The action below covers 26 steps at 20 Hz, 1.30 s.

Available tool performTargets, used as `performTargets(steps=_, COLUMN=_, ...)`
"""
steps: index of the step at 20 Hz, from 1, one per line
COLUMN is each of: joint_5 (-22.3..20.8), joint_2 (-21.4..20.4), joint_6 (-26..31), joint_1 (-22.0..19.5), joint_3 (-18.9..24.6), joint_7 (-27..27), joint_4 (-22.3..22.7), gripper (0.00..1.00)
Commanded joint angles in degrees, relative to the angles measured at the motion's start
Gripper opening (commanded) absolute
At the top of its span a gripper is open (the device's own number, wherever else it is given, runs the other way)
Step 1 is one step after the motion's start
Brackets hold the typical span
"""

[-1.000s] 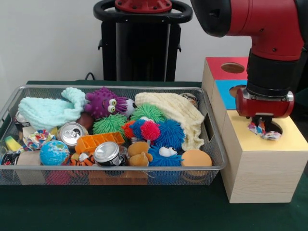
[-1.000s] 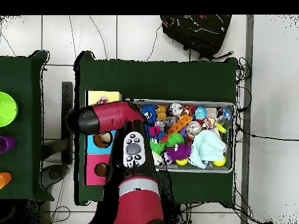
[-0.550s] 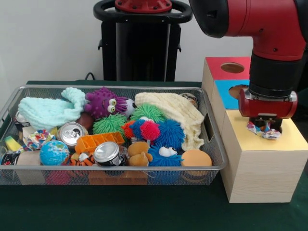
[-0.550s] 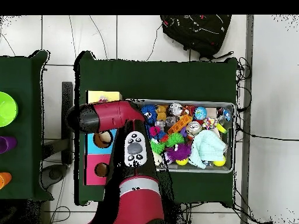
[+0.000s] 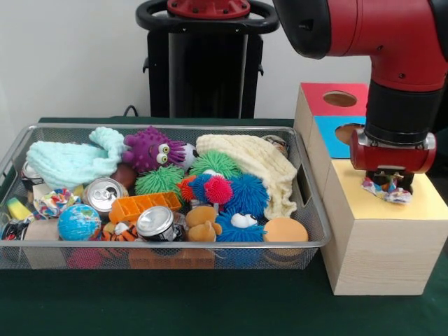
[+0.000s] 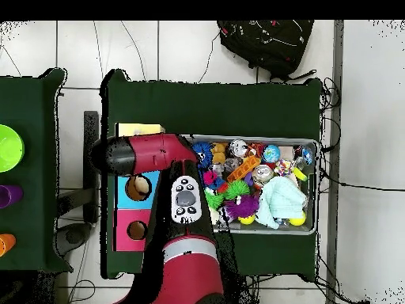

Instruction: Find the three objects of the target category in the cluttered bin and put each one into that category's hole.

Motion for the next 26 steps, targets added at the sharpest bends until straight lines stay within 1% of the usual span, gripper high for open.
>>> performTargets(steps=1, joint_5=1.06, joint_2=0.13, joint_6=18.67, joint_1=-2.35, joint_3=3.43, joint_7=-0.53, joint_4=-5.09, gripper=1.00)
performTargets(steps=2, joint_5=1.21, joint_2=0.08, joint_6=18.34, joint_1=-2.44, joint_3=3.65, joint_7=-0.38, joint_4=-4.91, gripper=1.00)
performTargets(steps=3, joint_5=0.69, joint_2=-0.28, joint_6=15.90, joint_1=-2.38, joint_3=3.51, joint_7=0.25, joint_4=-4.21, gripper=0.00)
performTargets(steps=6, joint_5=0.79, joint_2=-0.39, joint_6=11.46, joint_1=-2.29, joint_3=3.21, joint_7=2.23, joint_4=-3.27, gripper=0.00)
performTargets(steps=7, joint_5=0.36, joint_2=0.48, joint_6=12.65, joint_1=-2.55, joint_3=3.83, joint_7=0.74, joint_4=-4.30, gripper=0.00)
performTargets(steps=8, joint_5=1.13, joint_2=0.90, joint_6=12.01, joint_1=-2.64, joint_3=3.90, joint_7=2.22, joint_4=-3.55, gripper=0.00)
performTargets(steps=10, joint_5=1.36, joint_2=2.03, joint_6=11.11, joint_1=-3.51, joint_3=5.63, joint_7=0.55, joint_4=-2.88, gripper=0.00)
performTargets(steps=13, joint_5=1.17, joint_2=1.21, joint_6=12.18, joint_1=-2.88, joint_3=5.35, joint_7=1.18, joint_4=-2.66, gripper=0.00)
performTargets(steps=14, joint_5=1.44, joint_2=1.50, joint_6=12.67, joint_1=-3.02, joint_3=5.64, joint_7=1.17, joint_4=-3.12, gripper=0.00)
performTargets(steps=15, joint_5=0.83, joint_2=1.60, joint_6=12.38, joint_1=-3.26, joint_3=6.11, joint_7=-0.17, joint_4=-3.44, gripper=1.00)
performTargets(steps=17, joint_5=1.75, joint_2=0.40, joint_6=6.68, joint_1=-3.52, joint_3=6.36, joint_7=2.47, joint_4=-0.06, gripper=1.00)
performTargets(steps=18, joint_5=2.01, joint_2=0.49, joint_6=6.93, joint_1=-3.47, joint_3=6.37, joint_7=2.82, joint_4=-0.37, gripper=1.00)
performTargets(steps=19, joint_5=1.60, joint_2=0.52, joint_6=9.24, joint_1=-3.19, joint_3=6.30, joint_7=1.74, joint_4=-1.77, gripper=1.00)
performTargets(steps=21, joint_5=2.12, joint_2=0.05, joint_6=13.23, joint_1=-3.07, joint_3=6.24, joint_7=1.39, joint_4=-2.70, gripper=1.00)
performTargets(steps=23, joint_5=2.37, joint_2=-0.71, joint_6=14.44, joint_1=-3.02, joint_3=5.95, joint_7=1.76, joint_4=-2.64, gripper=1.00)
performTargets(steps=24, joint_5=2.25, joint_2=-0.47, joint_6=16.04, joint_1=-2.99, joint_3=5.67, joint_7=1.58, joint_4=-3.98, gripper=1.00)
performTargets(steps=26, joint_5=1.91, joint_2=-1.09, joint_6=18.99, joint_1=-2.60, joint_3=4.90, joint_7=1.56, joint_4=-5.24, gripper=1.00)
